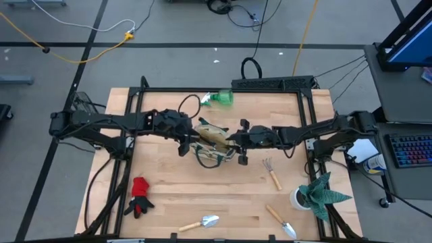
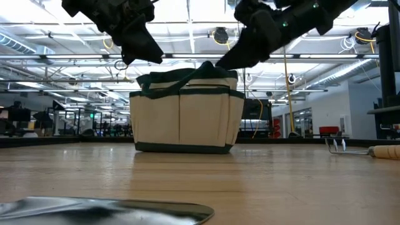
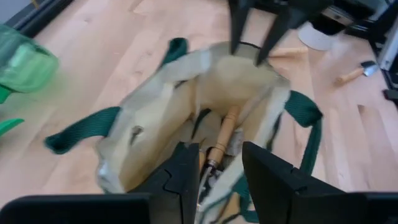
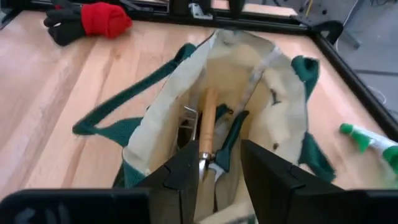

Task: Pick & Place Garden tools in Gardening bag
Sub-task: Put the brown hand rake into the brown gardening bag

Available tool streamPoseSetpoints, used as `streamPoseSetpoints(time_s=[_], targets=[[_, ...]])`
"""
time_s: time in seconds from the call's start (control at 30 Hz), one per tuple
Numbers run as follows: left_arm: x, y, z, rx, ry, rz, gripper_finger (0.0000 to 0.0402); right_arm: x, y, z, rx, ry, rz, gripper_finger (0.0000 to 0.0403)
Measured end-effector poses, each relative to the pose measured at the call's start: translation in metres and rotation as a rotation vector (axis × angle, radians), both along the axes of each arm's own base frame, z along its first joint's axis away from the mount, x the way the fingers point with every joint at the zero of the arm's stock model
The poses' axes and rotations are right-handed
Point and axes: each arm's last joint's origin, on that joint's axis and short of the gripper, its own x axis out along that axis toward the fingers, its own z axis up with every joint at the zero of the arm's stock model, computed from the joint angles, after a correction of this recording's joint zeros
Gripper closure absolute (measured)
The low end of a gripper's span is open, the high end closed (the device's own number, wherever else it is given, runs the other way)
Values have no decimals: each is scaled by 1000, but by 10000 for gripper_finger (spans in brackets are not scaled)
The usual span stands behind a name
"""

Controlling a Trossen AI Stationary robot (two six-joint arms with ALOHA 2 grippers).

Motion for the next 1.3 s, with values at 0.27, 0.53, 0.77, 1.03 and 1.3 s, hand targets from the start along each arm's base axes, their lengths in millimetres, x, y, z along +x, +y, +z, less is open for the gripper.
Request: streamPoseSetpoints(time_s=[0.27,0.53,0.77,1.03,1.3], targets=[[-2,-17,-3,-5,43,-65,275,-7,-1,27,-151,-127,59,288],[-3,-38,-5,-52,61,-111,275,-10,-1,30,-171,-133,69,289],[-5,-54,-6,9,72,-104,275,-11,-1,27,-158,-99,68,275],[-6,-61,-6,31,69,-52,275,-12,0,24,-108,-73,49,223],[-7,-66,-6,39,68,-69,275,-16,-1,15,10,15,-4,211]])
